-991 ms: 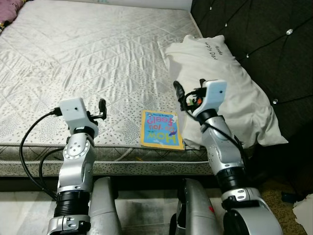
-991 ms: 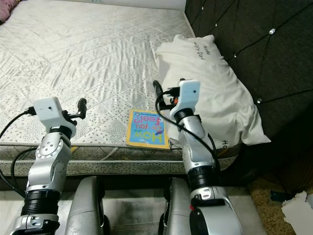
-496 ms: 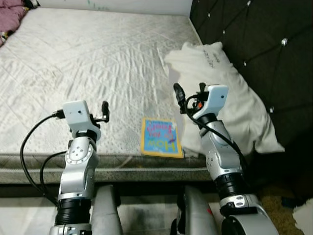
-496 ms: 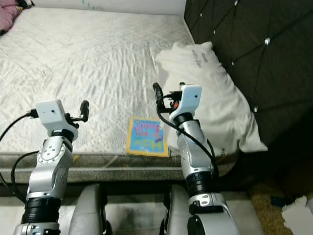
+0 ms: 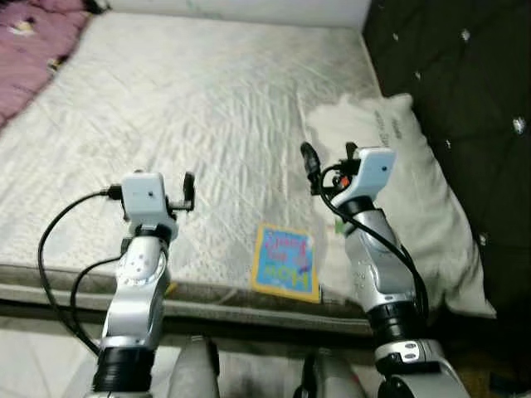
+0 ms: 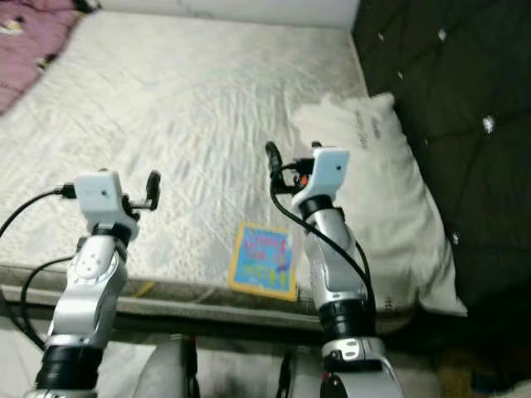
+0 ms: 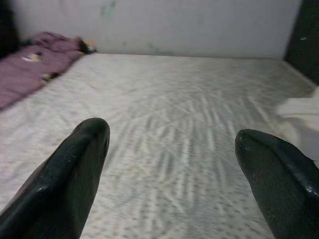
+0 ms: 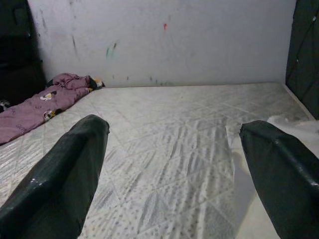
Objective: Clean up the room
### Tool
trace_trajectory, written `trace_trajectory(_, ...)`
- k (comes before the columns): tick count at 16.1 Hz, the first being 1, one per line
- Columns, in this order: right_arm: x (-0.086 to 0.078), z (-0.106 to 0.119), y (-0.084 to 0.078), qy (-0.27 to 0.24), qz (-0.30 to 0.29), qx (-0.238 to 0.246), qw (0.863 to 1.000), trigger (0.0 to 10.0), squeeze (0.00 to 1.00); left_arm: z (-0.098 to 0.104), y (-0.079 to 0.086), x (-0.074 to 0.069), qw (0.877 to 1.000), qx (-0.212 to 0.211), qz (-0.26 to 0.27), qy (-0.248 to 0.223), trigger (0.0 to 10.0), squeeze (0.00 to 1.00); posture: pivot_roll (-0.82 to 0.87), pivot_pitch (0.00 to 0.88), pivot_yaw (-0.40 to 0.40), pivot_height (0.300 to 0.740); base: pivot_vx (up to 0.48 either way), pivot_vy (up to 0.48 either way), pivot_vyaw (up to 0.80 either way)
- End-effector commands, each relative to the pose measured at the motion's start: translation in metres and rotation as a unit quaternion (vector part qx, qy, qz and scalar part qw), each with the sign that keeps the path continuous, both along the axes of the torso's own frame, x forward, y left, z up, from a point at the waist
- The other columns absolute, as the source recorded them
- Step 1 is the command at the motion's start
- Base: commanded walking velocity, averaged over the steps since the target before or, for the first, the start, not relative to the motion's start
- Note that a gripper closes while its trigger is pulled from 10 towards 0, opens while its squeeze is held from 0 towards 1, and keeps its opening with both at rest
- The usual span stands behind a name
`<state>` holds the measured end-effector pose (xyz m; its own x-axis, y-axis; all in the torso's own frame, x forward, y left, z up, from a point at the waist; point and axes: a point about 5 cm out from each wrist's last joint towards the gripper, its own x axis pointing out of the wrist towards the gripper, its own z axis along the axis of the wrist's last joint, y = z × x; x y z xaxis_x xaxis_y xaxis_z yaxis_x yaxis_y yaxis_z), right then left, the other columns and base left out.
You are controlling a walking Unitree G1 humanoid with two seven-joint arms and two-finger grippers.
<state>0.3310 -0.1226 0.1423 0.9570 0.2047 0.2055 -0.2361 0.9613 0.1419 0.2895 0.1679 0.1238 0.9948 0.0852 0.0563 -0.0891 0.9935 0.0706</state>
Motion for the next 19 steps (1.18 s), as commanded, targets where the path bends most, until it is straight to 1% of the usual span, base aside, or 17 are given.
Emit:
trace_trajectory(1,-0.002,-0.003,-0.007,0.006,-0.017,-0.002,1.000,10.0,0.00,-0.005,0.005,-0.003,1.000,0.011,0.015,0.005,10.0,0.00,0.04,0.000,0.002,0.724,0.000,0.000,0.00)
trace_trajectory(3,-0.008,-0.009,-0.009,0.012,-0.024,-0.010,1.000,10.0,0.00,-0.010,0.007,-0.005,1.000,0.020,0.005,0.006,10.0,0.00,0.04,0.000,0.005,0.739,0.000,0.000,0.00)
trace_trajectory(5,-0.014,-0.017,-0.010,0.022,-0.035,-0.019,0.999,10.0,0.00,-0.013,0.003,-0.006,0.999,0.036,-0.018,0.001,10.0,0.00,0.03,0.000,0.007,0.740,0.000,0.000,0.00)
trace_trajectory(7,-0.016,-0.021,-0.014,0.028,-0.051,-0.030,0.998,10.0,0.00,-0.013,0.000,-0.006,0.998,0.037,-0.039,-0.012,10.0,0.00,0.03,0.000,0.009,0.740,0.000,0.000,0.00)
trace_trajectory(9,-0.019,-0.028,-0.021,0.043,-0.076,-0.048,0.995,10.0,0.00,-0.015,0.001,-0.005,0.999,0.022,-0.040,-0.015,10.0,0.00,0.03,0.000,0.011,0.740,0.000,0.000,0.00)
trace_trajectory(10,-0.023,-0.031,-0.022,0.044,-0.078,-0.062,0.994,10.0,0.00,-0.016,0.000,-0.004,0.999,0.018,-0.041,-0.014,10.0,0.00,0.02,0.000,0.015,0.740,0.000,0.000,0.00)
trace_trajectory(11,-0.025,-0.032,-0.022,0.042,-0.073,-0.069,0.994,10.0,0.00,-0.017,0.000,-0.004,0.999,0.016,-0.043,-0.015,10.0,0.00,0.02,0.000,0.016,0.740,0.000,0.000,0.00)
trace_trajectory(12,-0.025,-0.030,-0.022,0.034,-0.081,-0.077,0.993,10.0,0.00,-0.018,-0.005,-0.004,0.998,-0.001,-0.057,-0.013,10.0,0.00,0.02,0.000,0.022,0.740,0.000,0.000,0.00)
trace_trajectory(13,-0.024,-0.029,-0.024,0.030,-0.100,-0.079,0.991,10.0,0.00,-0.020,-0.010,-0.005,0.998,-0.009,-0.068,-0.008,10.0,0.00,0.02,0.000,0.026,0.740,0.000,0.000,0.00)
trace_trajectory(14,-0.022,-0.029,-0.024,0.033,-0.111,-0.070,0.991,10.0,0.00,-0.021,-0.013,-0.006,0.997,-0.009,-0.073,-0.006,10.0,0.00,0.02,0.000,0.029,0.740,0.000,0.000,0.00)
trace_trajectory(15,-0.021,-0.029,-0.026,0.040,-0.123,-0.063,0.990,10.0,0.00,-0.019,-0.013,-0.006,0.997,-0.008,-0.077,-0.008,10.0,0.00,0.02,0.000,0.033,0.740,0.000,0.000,0.00)
trace_trajectory(17,-0.023,-0.032,-0.028,0.055,-0.132,-0.066,0.987,10.0,0.00,-0.016,-0.012,-0.004,0.997,-0.011,-0.075,-0.011,10.0,0.00,0.02,0.000,0.025,0.740,0.000,0.000,0.00)
trace_trajectory(18,-0.025,-0.035,-0.030,0.065,-0.140,-0.062,0.986,10.0,0.00,-0.014,-0.010,-0.003,0.997,-0.024,-0.068,-0.010,10.0,0.00,0.02,0.000,0.021,0.740,0.000,0.000,-0.80)
trace_trajectory(19,-0.026,-0.034,-0.032,0.063,-0.145,-0.066,0.985,10.0,0.00,-0.013,-0.009,-0.004,0.997,-0.030,-0.065,-0.009,10.0,0.00,0.03,0.000,0.017,0.740,0.000,0.000,-0.80)
